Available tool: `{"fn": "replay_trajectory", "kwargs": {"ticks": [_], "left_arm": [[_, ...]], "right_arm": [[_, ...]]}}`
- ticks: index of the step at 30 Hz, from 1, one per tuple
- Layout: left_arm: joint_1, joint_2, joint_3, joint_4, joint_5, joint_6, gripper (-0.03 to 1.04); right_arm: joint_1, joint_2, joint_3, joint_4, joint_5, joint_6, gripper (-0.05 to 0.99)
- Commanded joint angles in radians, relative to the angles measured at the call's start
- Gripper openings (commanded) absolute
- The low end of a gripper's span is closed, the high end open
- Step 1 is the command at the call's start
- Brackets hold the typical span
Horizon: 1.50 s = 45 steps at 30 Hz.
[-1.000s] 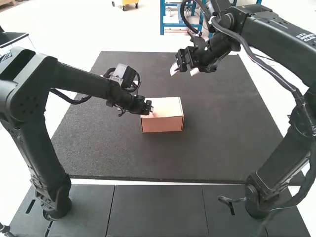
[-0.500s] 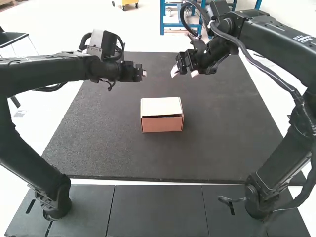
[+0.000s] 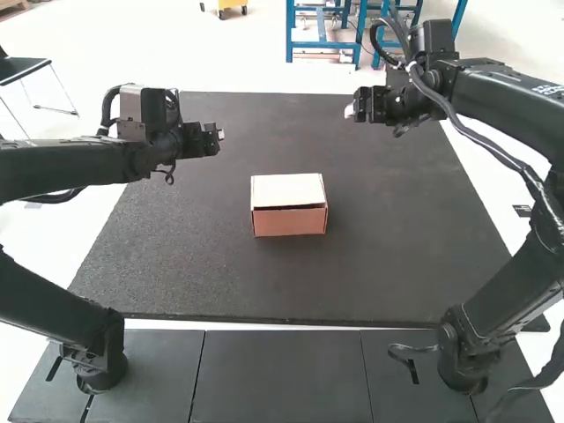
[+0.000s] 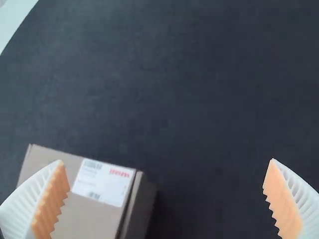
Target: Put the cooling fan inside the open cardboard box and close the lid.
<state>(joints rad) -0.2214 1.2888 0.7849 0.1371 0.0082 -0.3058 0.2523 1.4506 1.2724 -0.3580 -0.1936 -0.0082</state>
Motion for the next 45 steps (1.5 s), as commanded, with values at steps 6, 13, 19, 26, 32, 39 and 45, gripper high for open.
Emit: {"fn": "replay_trajectory", "kwargs": {"ticks": [6,13,19,26,32,39,45], "left_arm": [[0.010,-0.086,-0.150,0.156,-0.005,0.070,0.96],[0.071,-0.166,-0.291,0.240,0.047,0.116,0.96],[0.137,-0.238,-0.409,0.354,0.087,0.152,0.96],[0.140,-0.324,-0.524,0.464,0.085,0.171,0.96],[0.143,-0.419,-0.619,0.553,0.084,0.221,0.96],[0.134,-0.608,-0.751,0.562,0.085,0.281,0.96],[0.129,-0.899,-0.786,0.374,0.113,0.295,0.96]], "right_arm": [[-0.082,-0.128,-0.220,0.248,0.040,0.050,0.89],[-0.113,-0.236,-0.485,0.472,0.111,0.129,0.90],[-0.116,-0.285,-0.648,0.634,0.172,0.180,0.90],[-0.120,-0.318,-0.791,0.780,0.177,0.171,0.90],[-0.130,-0.380,-0.900,0.887,0.226,0.154,0.90],[-0.131,-0.544,-1.048,0.947,0.235,0.086,0.90],[-0.117,-0.725,-1.130,0.913,0.220,0.070,0.90]]}}
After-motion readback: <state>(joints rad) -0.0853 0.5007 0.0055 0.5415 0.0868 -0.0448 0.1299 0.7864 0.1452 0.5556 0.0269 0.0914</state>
